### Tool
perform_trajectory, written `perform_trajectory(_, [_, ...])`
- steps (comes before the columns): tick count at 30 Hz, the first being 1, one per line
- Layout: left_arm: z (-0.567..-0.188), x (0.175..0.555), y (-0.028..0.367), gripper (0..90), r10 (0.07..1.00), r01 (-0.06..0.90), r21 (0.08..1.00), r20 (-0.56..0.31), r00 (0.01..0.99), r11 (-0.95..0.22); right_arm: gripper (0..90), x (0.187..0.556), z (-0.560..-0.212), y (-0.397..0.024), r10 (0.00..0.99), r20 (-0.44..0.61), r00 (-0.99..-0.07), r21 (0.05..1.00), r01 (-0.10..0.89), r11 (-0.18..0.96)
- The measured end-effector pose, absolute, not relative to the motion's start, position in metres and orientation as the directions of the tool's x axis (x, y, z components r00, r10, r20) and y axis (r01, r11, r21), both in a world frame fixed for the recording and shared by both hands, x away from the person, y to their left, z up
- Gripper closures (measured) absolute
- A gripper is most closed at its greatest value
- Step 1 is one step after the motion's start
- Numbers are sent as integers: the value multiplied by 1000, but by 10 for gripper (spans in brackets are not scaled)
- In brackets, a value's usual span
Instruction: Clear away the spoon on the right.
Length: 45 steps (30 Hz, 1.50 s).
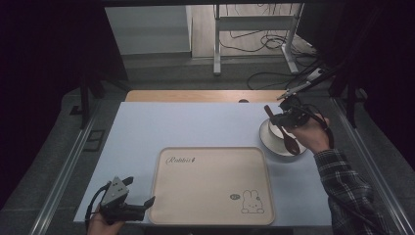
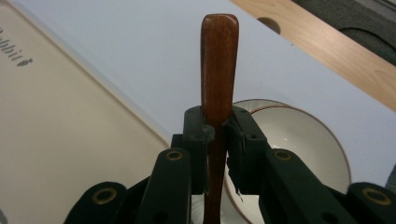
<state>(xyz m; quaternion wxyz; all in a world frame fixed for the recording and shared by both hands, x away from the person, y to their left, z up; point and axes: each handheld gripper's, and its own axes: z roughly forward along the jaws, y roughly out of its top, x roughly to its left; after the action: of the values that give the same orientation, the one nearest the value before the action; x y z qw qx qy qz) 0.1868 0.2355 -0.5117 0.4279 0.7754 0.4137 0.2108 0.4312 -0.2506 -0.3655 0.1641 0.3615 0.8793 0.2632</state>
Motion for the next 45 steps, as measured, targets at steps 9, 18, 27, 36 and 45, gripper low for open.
perform_trajectory(9, [-512,187,235,5,821,461,837,-25,570,-294,788,420,-380,-243,707,-76,-703,549,562,619])
perform_trajectory(18, [-512,187,235,5,821,461,837,-24,570,-296,788,411,-392,-234,690,-62,-721,516,569,640])
perform_trajectory(27, [-512,187,235,5,820,460,836,-22,572,-299,788,400,-404,-218,658,-53,-752,463,565,683])
perform_trajectory(36, [-512,187,235,5,819,459,836,-21,573,-300,788,390,-415,-200,623,-44,-781,417,553,722])
perform_trajectory(45, [-512,187,235,5,818,458,836,-19,574,-302,788,383,-427,-185,592,-34,-805,373,539,755])
